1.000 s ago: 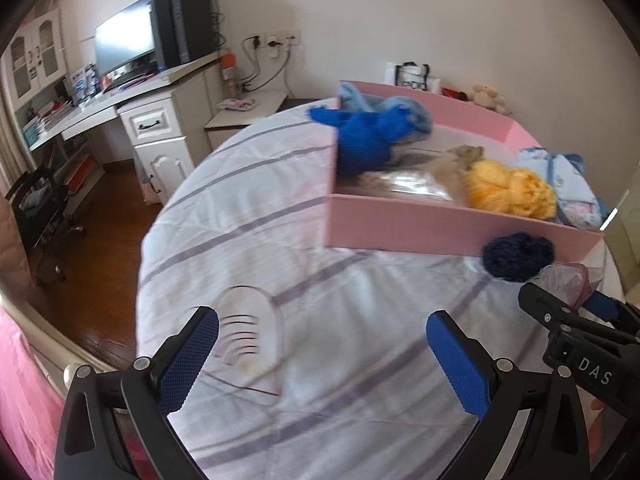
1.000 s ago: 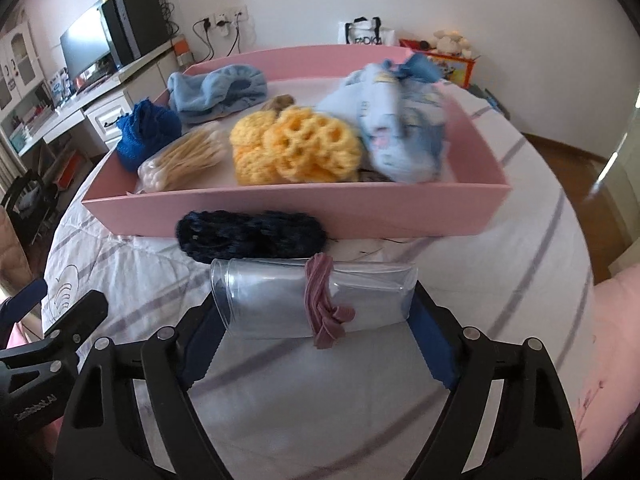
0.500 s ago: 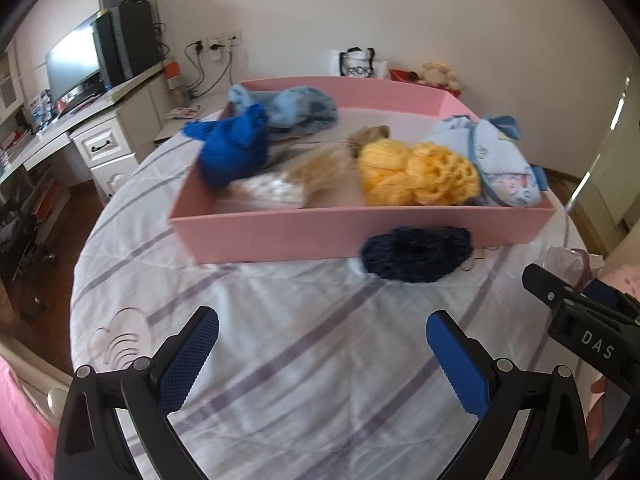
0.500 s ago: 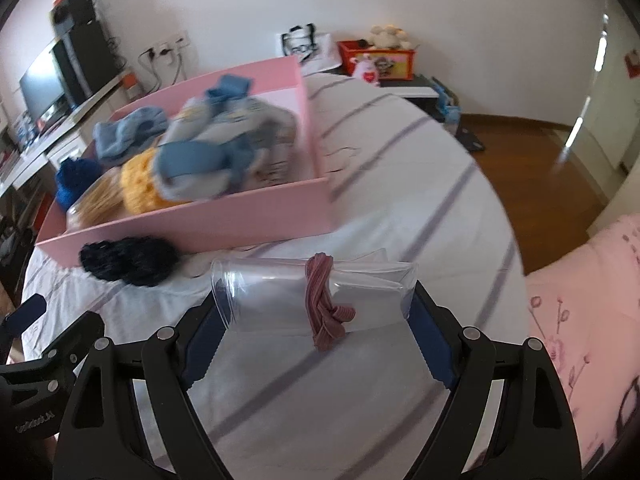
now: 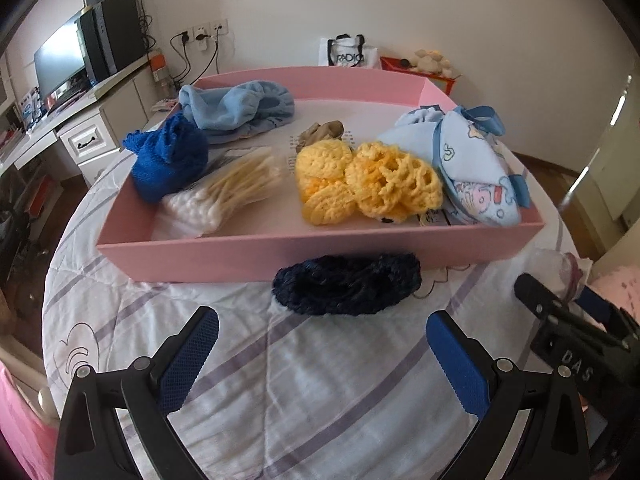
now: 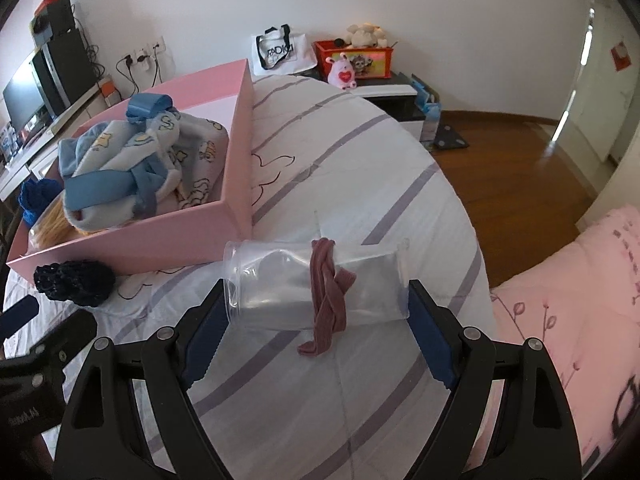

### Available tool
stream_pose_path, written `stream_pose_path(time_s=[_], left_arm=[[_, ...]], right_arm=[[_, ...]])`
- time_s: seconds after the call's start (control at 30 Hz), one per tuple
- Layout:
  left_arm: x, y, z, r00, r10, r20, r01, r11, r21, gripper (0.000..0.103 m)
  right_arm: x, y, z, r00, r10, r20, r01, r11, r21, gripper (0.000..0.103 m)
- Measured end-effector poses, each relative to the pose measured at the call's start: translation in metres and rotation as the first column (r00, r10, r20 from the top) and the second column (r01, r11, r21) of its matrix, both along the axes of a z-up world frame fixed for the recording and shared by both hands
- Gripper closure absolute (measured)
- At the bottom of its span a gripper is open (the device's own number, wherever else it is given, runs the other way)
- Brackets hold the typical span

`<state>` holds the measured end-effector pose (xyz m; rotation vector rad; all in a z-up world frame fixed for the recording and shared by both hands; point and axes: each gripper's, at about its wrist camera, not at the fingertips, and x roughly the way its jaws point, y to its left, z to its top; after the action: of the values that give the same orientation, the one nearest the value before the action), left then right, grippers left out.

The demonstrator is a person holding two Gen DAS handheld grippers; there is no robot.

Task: Organize soft objects
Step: 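Grasp the navy knitted item with the left tool while the right tool holds the cup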

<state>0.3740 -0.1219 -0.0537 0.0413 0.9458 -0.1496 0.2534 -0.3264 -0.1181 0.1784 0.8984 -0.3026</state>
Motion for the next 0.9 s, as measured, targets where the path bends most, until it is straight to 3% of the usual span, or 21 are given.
stream_pose_path(time_s=[0.4, 0.67, 0.77, 0.9], left_arm=[[0.024, -0.021, -0.011, 0.997, 0.057, -0.043, -0.056, 0.998, 0.024, 0.000], [0.038, -0.022, -0.021, 0.992, 0.086, -0.091, -0.087, 0.996, -0.001, 0.002], [0.040, -0.020, -0.022, 0.992, 0.087, -0.086, -0.088, 0.996, -0.010, 0.018], [0.039, -0.017, -0.019, 0.994, 0.087, -0.062, -0.088, 0.996, -0.003, 0.048]], right_arm=[[0.010, 0.000, -0.007, 1.000, 0.030, 0.003, -0.030, 0.999, -0.026, 0.019], [0.012, 0.000, -0.009, 0.999, 0.037, 0.009, -0.036, 0.999, -0.040, 0.018], [0.012, 0.000, -0.009, 0.999, 0.039, 0.010, -0.038, 0.999, -0.038, 0.018], [0.013, 0.000, -0.009, 0.999, 0.039, 0.010, -0.039, 0.998, -0.043, 0.018]])
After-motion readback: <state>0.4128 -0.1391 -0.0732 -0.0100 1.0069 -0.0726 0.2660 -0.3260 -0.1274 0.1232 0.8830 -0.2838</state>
